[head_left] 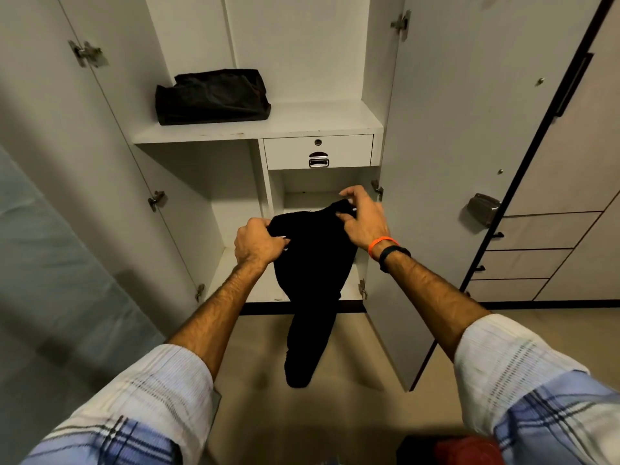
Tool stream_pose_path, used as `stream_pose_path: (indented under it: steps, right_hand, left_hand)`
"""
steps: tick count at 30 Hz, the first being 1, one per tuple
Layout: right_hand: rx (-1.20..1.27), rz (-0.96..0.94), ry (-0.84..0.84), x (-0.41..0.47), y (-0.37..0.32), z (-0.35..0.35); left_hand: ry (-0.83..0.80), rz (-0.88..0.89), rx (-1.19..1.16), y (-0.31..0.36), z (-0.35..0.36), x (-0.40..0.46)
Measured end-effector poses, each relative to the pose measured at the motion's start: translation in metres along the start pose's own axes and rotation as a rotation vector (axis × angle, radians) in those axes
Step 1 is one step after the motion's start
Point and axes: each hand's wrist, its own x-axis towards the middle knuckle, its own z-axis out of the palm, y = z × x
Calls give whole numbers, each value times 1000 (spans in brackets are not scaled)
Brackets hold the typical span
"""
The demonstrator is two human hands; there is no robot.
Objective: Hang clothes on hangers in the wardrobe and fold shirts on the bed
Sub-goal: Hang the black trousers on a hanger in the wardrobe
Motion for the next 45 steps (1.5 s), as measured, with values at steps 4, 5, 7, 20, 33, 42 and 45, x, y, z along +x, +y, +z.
stream_pose_path:
  steps: [4,5,7,20,33,42,45]
  right_hand:
    - [-447,-21,26,1,15,-4]
    - [-537,-10,21,1,20,-6]
    - [-679,13,-19,-2,27,-9]
    - [-93,-57,-354,-43,30,43]
    - [-204,-94,-52,-21,17,36]
    - [-815,-142,51,5,41,-27]
    - [-920,-76,38,5,46,-28]
  left_hand:
    - [216,-15,-106,4,0,-8]
    - [235,-28,-140,2,0,-9]
    - [247,-42,-217,-2,0,-8]
    - [137,7,-291,37,10,-21]
    - [210,135,142,3,-5,-21]
    - [244,85,458,-24,-33,-19]
    - [243,68,500,-10,-41,-10]
